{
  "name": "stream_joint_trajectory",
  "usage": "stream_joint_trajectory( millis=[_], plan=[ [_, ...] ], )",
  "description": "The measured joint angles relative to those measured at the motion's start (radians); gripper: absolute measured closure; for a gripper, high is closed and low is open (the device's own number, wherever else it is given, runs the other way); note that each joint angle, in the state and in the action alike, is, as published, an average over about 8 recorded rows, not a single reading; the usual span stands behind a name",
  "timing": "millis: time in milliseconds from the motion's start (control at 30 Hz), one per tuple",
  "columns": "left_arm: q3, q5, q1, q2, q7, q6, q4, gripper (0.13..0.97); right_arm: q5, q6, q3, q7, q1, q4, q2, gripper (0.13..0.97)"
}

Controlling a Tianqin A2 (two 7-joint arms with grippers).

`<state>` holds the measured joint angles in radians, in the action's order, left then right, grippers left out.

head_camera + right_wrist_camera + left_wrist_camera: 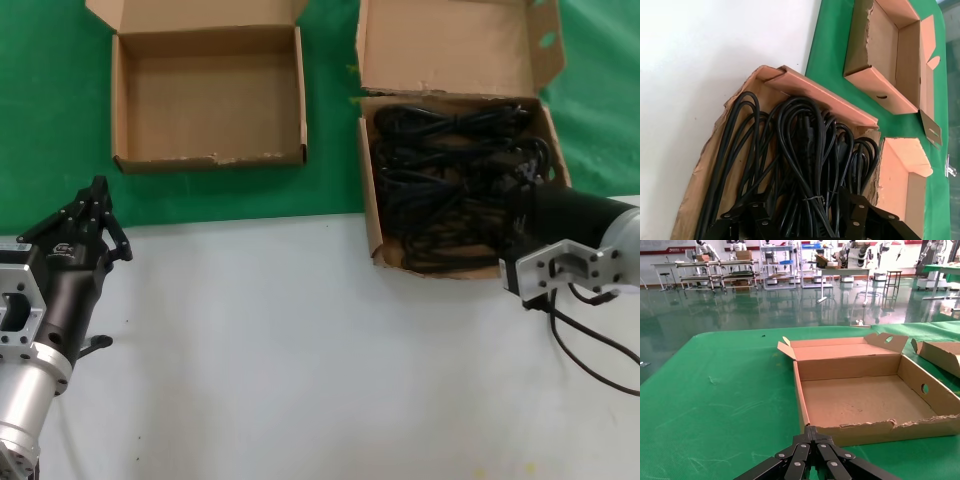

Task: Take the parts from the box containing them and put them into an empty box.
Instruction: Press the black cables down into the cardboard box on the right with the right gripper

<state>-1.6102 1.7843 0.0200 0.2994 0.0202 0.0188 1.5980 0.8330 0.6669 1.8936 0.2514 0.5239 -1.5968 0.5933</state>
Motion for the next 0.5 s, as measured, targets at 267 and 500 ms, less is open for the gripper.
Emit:
stream_joint_trajectory(
  millis=[267,500],
  plan=[
    [0.0,0.0,0.0,0.0,0.0,0.0,0.0,0.952,-0.017,-0.014,-0.001,0.005,0.01,0.019,-0.015,0.653],
    [0.0,0.0,0.0,0.0,0.0,0.0,0.0,0.952,-0.04,-0.016,-0.005,0.002,0.009,0.025,-0.027,0.749]
  ],
)
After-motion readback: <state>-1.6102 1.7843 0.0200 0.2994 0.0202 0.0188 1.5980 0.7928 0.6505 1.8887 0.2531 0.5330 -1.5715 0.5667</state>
